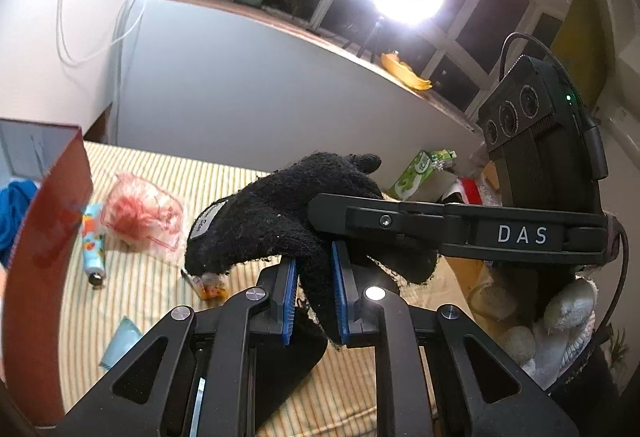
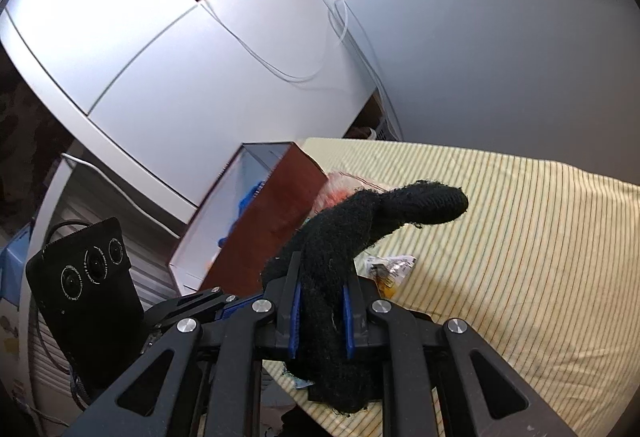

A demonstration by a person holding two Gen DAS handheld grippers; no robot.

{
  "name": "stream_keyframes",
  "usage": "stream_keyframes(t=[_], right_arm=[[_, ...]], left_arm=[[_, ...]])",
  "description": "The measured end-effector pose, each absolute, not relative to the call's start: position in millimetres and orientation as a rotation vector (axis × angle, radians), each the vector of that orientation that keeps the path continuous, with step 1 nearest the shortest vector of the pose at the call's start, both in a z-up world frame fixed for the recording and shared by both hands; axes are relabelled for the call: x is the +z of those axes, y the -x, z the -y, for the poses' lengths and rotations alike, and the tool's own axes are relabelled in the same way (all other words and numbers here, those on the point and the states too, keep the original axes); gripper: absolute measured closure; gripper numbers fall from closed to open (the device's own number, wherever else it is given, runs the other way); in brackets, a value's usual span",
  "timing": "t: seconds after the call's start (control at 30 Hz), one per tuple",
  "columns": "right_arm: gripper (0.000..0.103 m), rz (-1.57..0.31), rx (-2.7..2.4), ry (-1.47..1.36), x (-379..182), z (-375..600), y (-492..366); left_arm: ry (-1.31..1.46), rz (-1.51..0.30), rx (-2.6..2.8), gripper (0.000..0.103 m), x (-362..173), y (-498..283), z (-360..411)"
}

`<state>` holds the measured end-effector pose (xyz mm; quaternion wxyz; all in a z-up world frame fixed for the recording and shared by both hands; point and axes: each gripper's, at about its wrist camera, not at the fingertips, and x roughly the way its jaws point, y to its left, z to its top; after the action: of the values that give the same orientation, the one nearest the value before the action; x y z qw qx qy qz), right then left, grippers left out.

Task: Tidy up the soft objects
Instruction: 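Lift the black glove with both grippers and carry it over the shoebox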

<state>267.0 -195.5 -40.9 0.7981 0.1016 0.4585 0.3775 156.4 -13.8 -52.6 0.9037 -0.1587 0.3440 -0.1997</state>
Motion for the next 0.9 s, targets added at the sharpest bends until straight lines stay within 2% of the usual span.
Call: stream_keyframes(t=[0.57, 0.9], right_arm=[[0.088, -0.881, 0.94, -0.13, 19.8, 105.7, -243.6], [0.088, -0.876, 1.003, -0.071, 23.9, 19.6, -251.5]], left_arm=[[0.293, -0.595, -0.301, 0.089, -5.0, -127.8, -63.4], [0.303, -0.581, -0.199, 0.089, -2.5, -134.4, -124.1]])
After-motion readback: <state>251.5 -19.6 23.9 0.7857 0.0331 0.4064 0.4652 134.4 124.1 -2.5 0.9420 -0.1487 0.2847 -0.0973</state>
